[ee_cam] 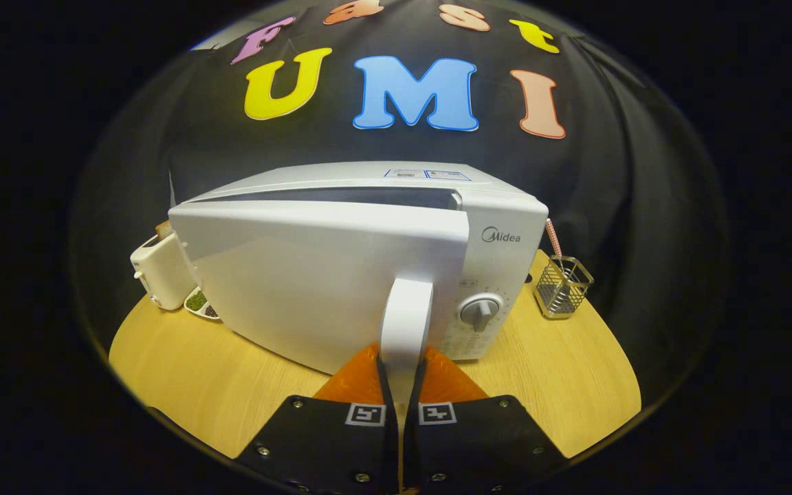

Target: Open the microwave, put the food inside, and close the microwave door.

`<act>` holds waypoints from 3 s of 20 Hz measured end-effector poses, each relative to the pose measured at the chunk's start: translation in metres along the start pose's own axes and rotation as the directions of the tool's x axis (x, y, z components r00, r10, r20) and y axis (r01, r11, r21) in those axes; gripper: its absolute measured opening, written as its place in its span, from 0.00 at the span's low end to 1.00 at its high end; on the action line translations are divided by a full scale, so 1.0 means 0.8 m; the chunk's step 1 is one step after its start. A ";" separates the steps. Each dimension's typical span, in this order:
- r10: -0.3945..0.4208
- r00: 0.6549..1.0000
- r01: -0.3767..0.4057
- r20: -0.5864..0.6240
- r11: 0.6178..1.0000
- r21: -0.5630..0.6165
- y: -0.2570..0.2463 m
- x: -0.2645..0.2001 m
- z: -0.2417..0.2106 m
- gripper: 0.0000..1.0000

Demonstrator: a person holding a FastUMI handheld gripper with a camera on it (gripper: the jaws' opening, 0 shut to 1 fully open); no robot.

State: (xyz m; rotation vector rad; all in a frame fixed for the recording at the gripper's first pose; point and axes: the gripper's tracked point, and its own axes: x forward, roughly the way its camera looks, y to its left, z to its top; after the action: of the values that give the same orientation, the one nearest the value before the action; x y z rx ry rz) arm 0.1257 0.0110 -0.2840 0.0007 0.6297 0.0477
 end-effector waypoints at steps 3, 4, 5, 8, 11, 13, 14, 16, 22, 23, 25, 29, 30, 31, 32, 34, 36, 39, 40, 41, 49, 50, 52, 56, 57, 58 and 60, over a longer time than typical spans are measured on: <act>0.008 1.000 -0.008 -0.025 1.000 -0.005 0.011 -0.019 -0.010 0.03; 0.011 0.999 -0.012 -0.033 1.000 -0.006 0.015 -0.027 -0.015 0.03; 0.015 0.999 -0.015 -0.038 1.000 -0.003 0.020 -0.033 -0.020 0.03; 0.023 0.998 -0.023 -0.050 1.000 -0.005 0.033 -0.052 -0.031 0.03; 0.042 0.997 -0.041 -0.066 0.999 0.014 0.048 -0.070 -0.043 0.09; 0.056 0.996 -0.054 -0.075 0.998 0.025 0.058 -0.083 -0.048 0.12; 0.060 0.995 -0.058 -0.079 0.998 0.027 0.063 -0.089 -0.052 0.13; 0.064 0.994 -0.062 -0.088 0.998 0.030 0.075 -0.099 -0.060 0.14; 0.096 0.988 -0.093 -0.124 0.995 0.032 0.113 -0.132 -0.079 0.19; 0.100 0.987 -0.096 -0.128 0.995 0.039 0.121 -0.137 -0.084 0.19; 0.112 0.984 -0.107 -0.136 0.993 0.049 0.137 -0.148 -0.090 0.19; 0.123 0.982 -0.117 -0.141 0.992 0.055 0.164 -0.164 -0.100 0.19; 0.123 0.982 -0.116 -0.143 0.992 0.057 0.169 -0.167 -0.102 0.19; 0.124 0.981 -0.116 -0.146 0.991 0.061 0.176 -0.169 -0.104 0.19; 0.126 0.981 -0.118 -0.147 0.991 0.064 0.182 -0.172 -0.105 0.19; 0.135 0.980 -0.127 -0.148 0.990 0.061 0.196 -0.179 -0.109 0.19; 0.144 0.977 -0.138 -0.158 0.989 0.050 0.210 -0.186 -0.115 0.19; 0.157 0.970 -0.153 -0.184 0.988 0.036 0.226 -0.197 -0.128 0.20; 0.165 0.967 -0.161 -0.194 0.986 0.037 0.232 -0.200 -0.133 0.21; 0.174 0.963 -0.169 -0.204 0.985 0.040 0.237 -0.203 -0.136 0.21; 0.237 0.943 -0.242 -0.234 0.970 0.007 0.283 -0.220 -0.143 0.23; 0.252 0.938 -0.259 -0.239 0.966 0.000 0.291 -0.223 -0.144 0.22; 0.272 0.930 -0.289 -0.248 0.957 -0.035 0.307 -0.229 -0.147 0.22; 0.318 0.908 -0.361 -0.272 0.925 -0.122 0.338 -0.241 -0.154 0.23; 0.339 0.898 -0.387 -0.280 0.912 -0.136 0.349 -0.245 -0.158 0.23; 0.362 0.887 -0.415 -0.287 0.898 -0.148 0.360 -0.251 -0.159 0.23; 0.408 0.862 -0.472 -0.299 0.862 -0.183 0.382 -0.255 -0.162 0.22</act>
State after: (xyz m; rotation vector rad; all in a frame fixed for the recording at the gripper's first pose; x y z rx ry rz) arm -0.1287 0.3057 -0.2638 -0.1074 0.8651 0.5871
